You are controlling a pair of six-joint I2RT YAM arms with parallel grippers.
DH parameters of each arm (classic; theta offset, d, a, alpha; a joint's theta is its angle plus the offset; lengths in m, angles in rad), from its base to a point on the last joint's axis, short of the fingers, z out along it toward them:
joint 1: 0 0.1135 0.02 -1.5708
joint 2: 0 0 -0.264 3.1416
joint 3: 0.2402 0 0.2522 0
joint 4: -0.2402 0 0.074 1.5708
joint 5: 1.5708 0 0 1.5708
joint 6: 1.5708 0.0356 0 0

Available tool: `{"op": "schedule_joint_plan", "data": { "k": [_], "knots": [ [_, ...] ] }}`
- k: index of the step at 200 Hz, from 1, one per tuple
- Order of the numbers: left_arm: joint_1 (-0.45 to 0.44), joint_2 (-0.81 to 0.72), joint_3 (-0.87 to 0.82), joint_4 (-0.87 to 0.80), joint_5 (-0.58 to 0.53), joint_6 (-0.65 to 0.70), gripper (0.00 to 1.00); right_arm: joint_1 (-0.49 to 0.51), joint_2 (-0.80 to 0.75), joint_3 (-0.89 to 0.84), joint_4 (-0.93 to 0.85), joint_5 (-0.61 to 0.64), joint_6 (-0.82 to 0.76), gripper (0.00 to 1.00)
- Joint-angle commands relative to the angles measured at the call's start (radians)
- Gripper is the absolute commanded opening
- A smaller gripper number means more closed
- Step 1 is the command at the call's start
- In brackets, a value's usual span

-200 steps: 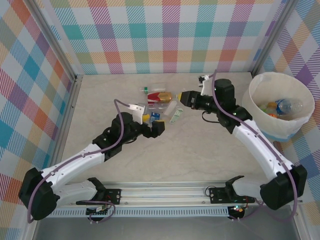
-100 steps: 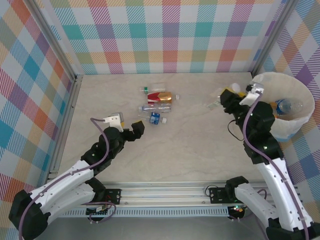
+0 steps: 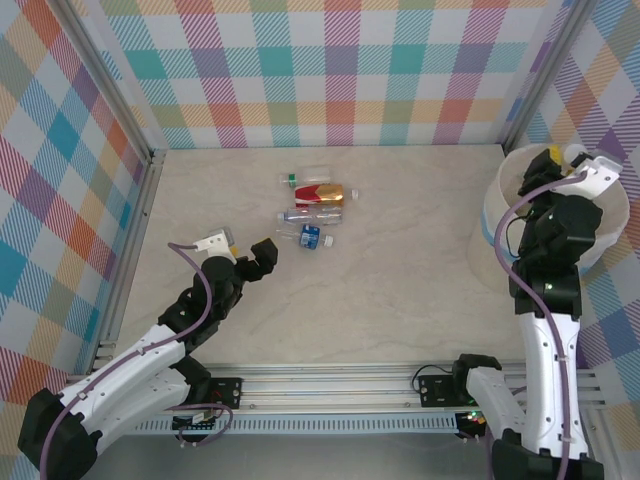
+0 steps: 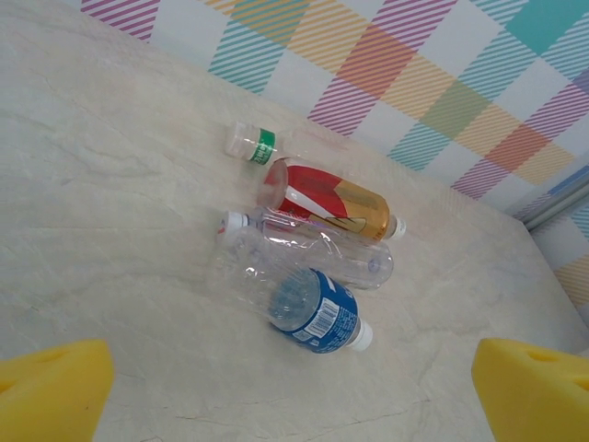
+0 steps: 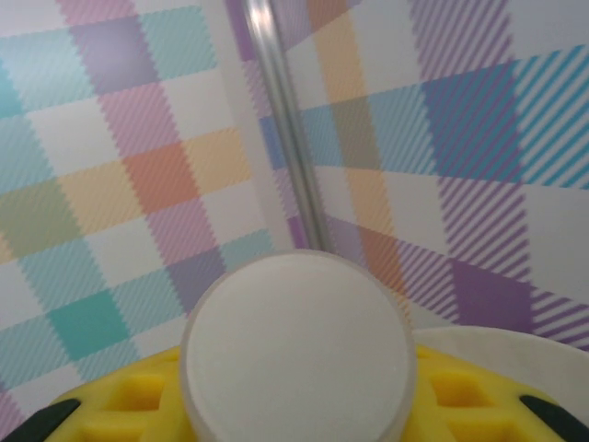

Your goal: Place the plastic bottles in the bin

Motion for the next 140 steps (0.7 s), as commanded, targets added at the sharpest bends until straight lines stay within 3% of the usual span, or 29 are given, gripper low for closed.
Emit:
{"op": "schedule_joint_plan", "data": {
  "k": [1, 31, 44, 49, 60, 73, 81, 111, 140],
  "knots": [
    [0.014, -0.018, -0.009, -0.007, -0.013, -0.012, 1.00, -0.107, 0.029, 0.016, 0.062, 0.031, 0.053, 0.00],
    [0.022, -0.026, -0.009, -0.022, -0.008, -0.012, 1.00, -0.266, 0.099, 0.027, 0.011, -0.079, 0.165, 0.00],
    [0.026, -0.028, -0.007, -0.028, -0.005, -0.014, 1.00, -0.322, 0.135, 0.035, -0.022, -0.126, 0.208, 0.10],
    [0.029, -0.027, -0.007, -0.031, -0.003, -0.015, 1.00, -0.338, 0.149, 0.040, -0.042, -0.135, 0.224, 0.20],
    [0.032, -0.025, -0.006, -0.037, 0.000, -0.018, 1.00, -0.367, 0.171, 0.065, -0.126, -0.132, 0.264, 0.59],
    [0.037, -0.026, -0.003, -0.048, 0.001, -0.025, 1.00, -0.382, 0.187, 0.097, -0.227, -0.102, 0.303, 0.81],
    [0.041, -0.024, -0.002, -0.056, -0.002, -0.030, 1.00, -0.385, 0.186, 0.100, -0.254, -0.085, 0.313, 1.00],
    [0.081, 0.001, 0.019, -0.095, 0.041, -0.056, 1.00, -0.384, 0.151, 0.096, -0.305, -0.080, 0.330, 1.00],
    [0.138, 0.067, 0.058, -0.123, 0.140, -0.077, 1.00, -0.382, 0.136, 0.144, -0.366, -0.211, 0.319, 1.00]
  ]
}}
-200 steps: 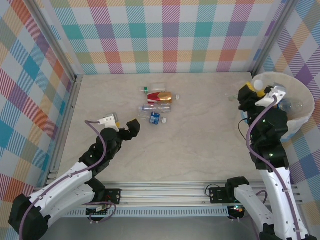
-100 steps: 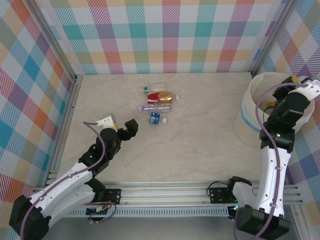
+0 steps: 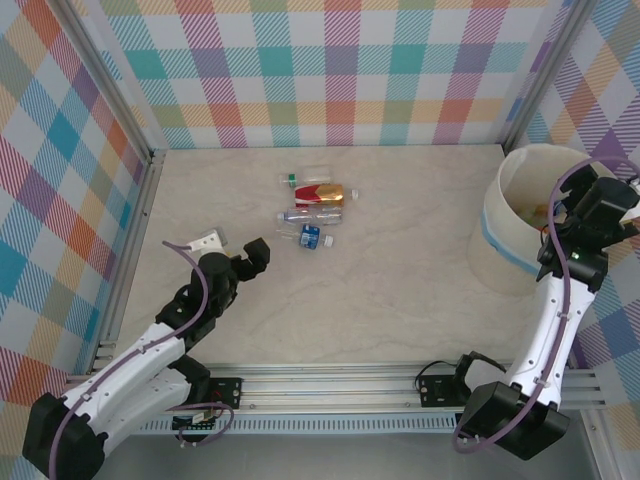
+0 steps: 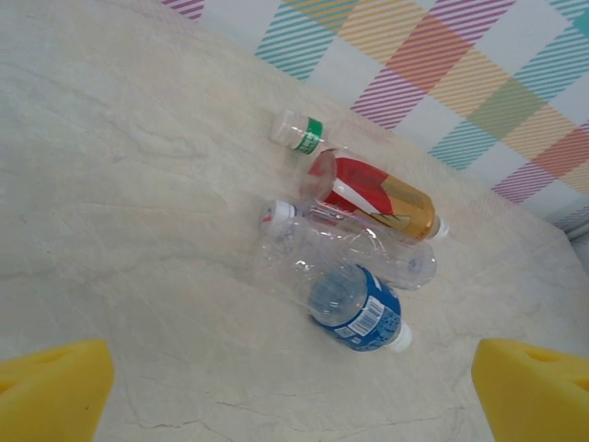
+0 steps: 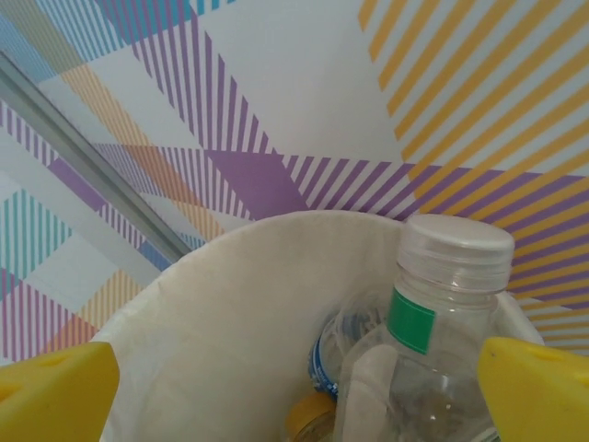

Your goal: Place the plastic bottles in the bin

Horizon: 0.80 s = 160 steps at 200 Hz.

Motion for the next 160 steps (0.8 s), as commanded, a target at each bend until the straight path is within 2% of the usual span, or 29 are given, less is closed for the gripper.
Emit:
{"op": "schedule_joint_plan", "data": {
  "k": [1, 35, 78, 93, 105, 121, 141, 160],
  "knots": [
    [0.044, 0.046, 0.050, -0.039, 0.092, -0.034, 1.00, -0.005, -0.032, 0.069, -0.062, -0.105, 0.020, 1.00],
    [0.080, 0.120, 0.067, -0.023, 0.152, -0.070, 1.00, 0.027, -0.034, 0.126, -0.093, -0.308, -0.006, 1.00],
    [0.107, 0.159, 0.076, -0.032, 0.203, -0.091, 1.00, 0.106, -0.005, 0.167, -0.163, -0.294, -0.071, 1.00],
    [0.115, 0.167, 0.081, -0.046, 0.218, -0.094, 1.00, 0.149, 0.012, 0.172, -0.185, -0.383, -0.116, 1.00],
    [0.123, 0.172, 0.082, -0.049, 0.227, -0.101, 1.00, 0.217, 0.033, 0.167, -0.179, -0.508, -0.163, 1.00],
    [0.134, 0.182, 0.082, -0.046, 0.246, -0.118, 1.00, 0.361, 0.067, 0.153, -0.159, -0.617, -0.243, 1.00],
    [0.149, 0.202, 0.090, -0.047, 0.277, -0.145, 1.00, 0.536, 0.124, 0.127, -0.122, -0.689, -0.347, 1.00],
    [0.160, 0.221, 0.103, -0.062, 0.302, -0.162, 1.00, 0.681, 0.203, 0.100, -0.086, -0.683, -0.449, 1.00]
  ]
}}
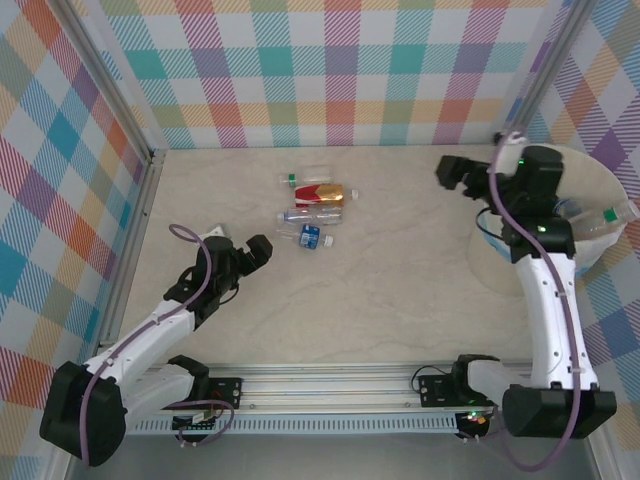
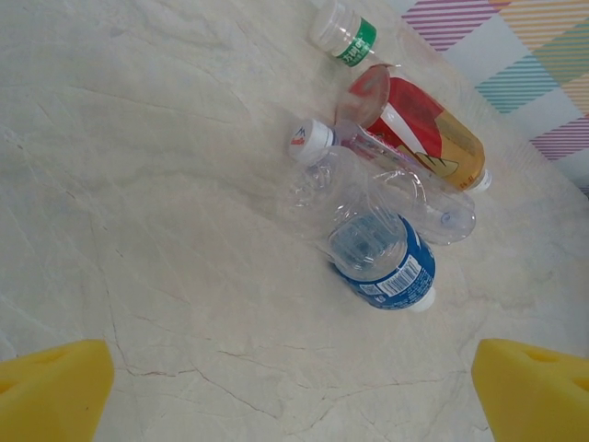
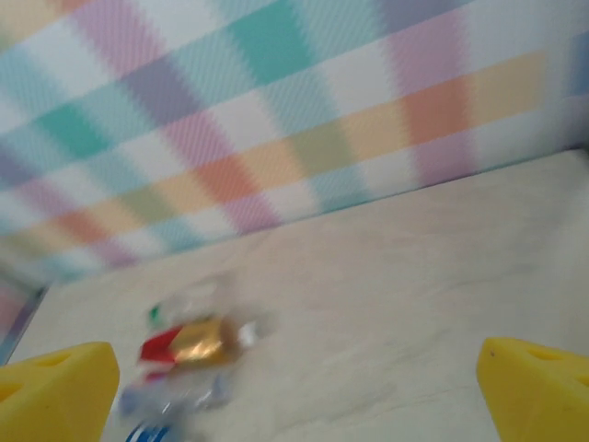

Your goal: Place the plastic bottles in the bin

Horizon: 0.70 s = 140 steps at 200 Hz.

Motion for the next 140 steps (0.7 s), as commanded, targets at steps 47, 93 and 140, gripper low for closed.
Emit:
{"op": "schedule_joint_plan", "data": {
  "k": [47, 93, 140],
  "knots": [
    [0.046, 0.025, 0.049, -0.062, 0.075, -0.057, 1.00, 0.409, 0.323, -0.013, 0.027, -0.055, -0.532, 1.00],
    [0.064, 0.022, 0.041, -0.071, 0.078, -0.084, 1.00, 0.569, 0.638, 0.178, -0.069, -0.001, -0.774, 1.00],
    [0.086, 0.003, 0.022, -0.089, 0.078, -0.107, 1.00, 0.650, 0.876, 0.351, -0.050, 0.043, -0.910, 1.00]
  ]
}}
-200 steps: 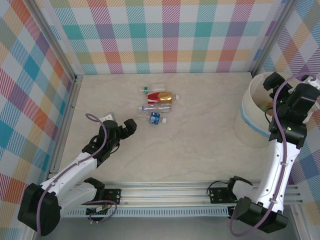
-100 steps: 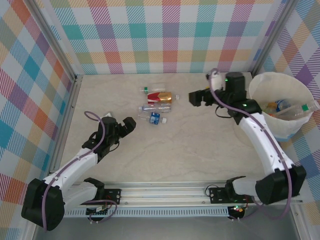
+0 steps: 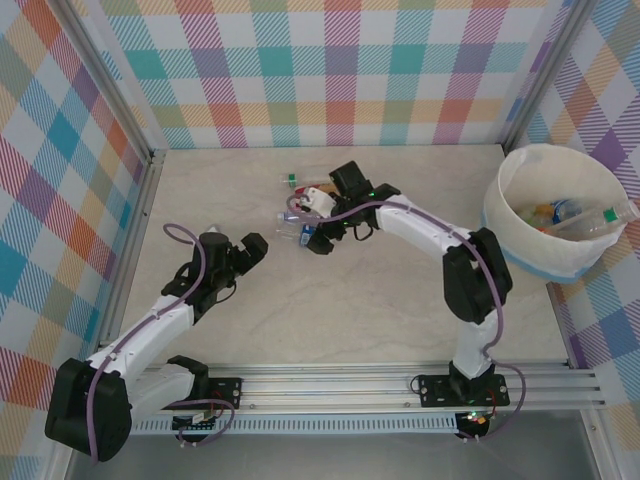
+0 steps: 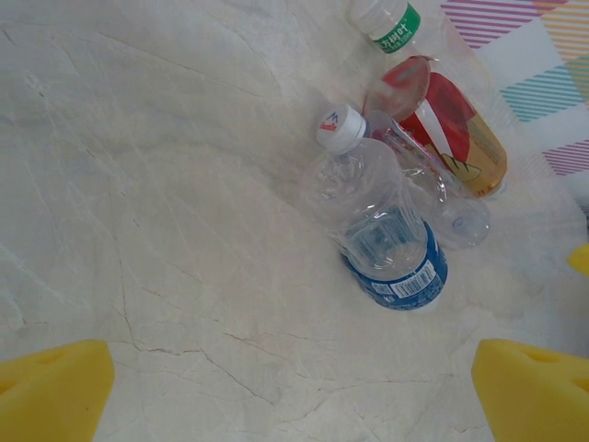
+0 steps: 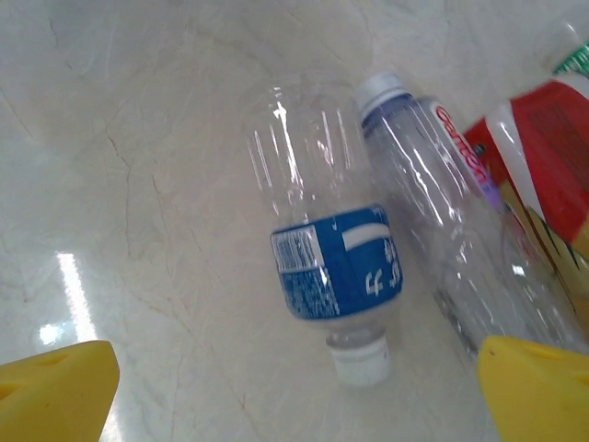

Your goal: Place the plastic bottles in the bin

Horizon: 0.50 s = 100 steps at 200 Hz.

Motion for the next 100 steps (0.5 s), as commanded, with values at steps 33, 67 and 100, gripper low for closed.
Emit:
{"op": "schedule_joint_plan", "data": {
  "k": [33, 67, 100],
  "knots": [
    [0.032, -0.039, -0.007, -0.045, 0.008, -0.025, 1.00, 0.077, 0.210, 0.160, 0.055, 0.092, -0.217, 1.00],
    [0.039, -0.039, -0.009, -0.047, 0.012, -0.023, 1.00, 0.095, 0.305, 0.198, 0.147, 0.217, -0.241, 0.91],
    [0.042, -0.029, -0.011, -0.044, 0.015, -0.021, 1.00, 0.132, 0.342, 0.164, 0.218, 0.282, -0.317, 0.78]
  ]
}}
